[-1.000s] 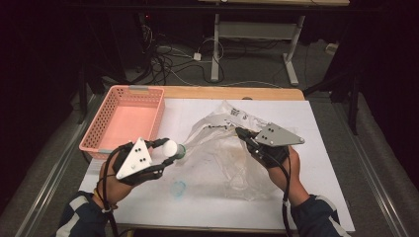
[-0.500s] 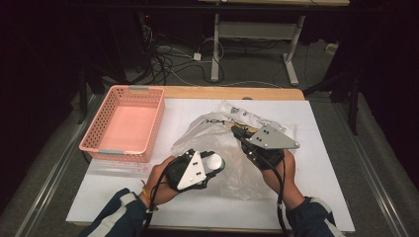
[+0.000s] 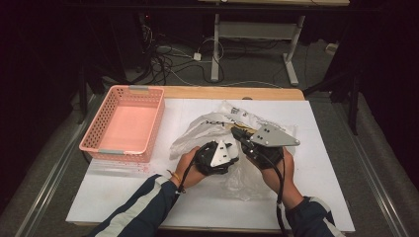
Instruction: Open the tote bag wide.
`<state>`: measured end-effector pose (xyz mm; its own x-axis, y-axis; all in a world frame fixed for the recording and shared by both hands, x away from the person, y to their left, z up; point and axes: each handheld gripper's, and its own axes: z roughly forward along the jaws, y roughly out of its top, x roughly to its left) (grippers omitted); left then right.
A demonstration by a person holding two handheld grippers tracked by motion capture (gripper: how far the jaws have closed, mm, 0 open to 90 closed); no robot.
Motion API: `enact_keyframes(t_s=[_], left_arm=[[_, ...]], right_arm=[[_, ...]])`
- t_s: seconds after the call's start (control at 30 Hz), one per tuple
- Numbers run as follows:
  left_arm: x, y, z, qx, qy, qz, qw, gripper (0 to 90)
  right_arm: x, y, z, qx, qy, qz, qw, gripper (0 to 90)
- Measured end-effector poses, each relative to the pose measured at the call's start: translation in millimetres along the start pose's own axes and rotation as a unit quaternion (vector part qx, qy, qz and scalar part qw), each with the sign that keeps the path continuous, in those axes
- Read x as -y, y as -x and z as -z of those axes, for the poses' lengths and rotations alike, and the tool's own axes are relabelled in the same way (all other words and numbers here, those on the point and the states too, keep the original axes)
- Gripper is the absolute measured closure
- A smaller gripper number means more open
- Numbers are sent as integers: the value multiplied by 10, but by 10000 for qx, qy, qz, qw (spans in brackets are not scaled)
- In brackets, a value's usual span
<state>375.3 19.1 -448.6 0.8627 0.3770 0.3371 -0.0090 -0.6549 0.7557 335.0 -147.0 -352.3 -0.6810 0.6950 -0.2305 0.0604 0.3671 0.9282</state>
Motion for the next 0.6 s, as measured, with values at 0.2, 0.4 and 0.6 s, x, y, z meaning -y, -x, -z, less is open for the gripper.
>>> enact_keyframes(t_s=[0.2, 0.4, 0.6], left_arm=[[38, -23, -249, -20, -148, 153, 9998, 483], [70, -54, -170, 12, 73, 645, 9979, 347], [75, 58, 78, -305, 199, 218, 9991, 300]], right_arm=[[33, 11, -15, 60, -48, -4, 10000, 900], [67, 50, -27, 79, -108, -32, 9999, 900], [78, 71, -15, 112, -133, -8, 9998, 900]])
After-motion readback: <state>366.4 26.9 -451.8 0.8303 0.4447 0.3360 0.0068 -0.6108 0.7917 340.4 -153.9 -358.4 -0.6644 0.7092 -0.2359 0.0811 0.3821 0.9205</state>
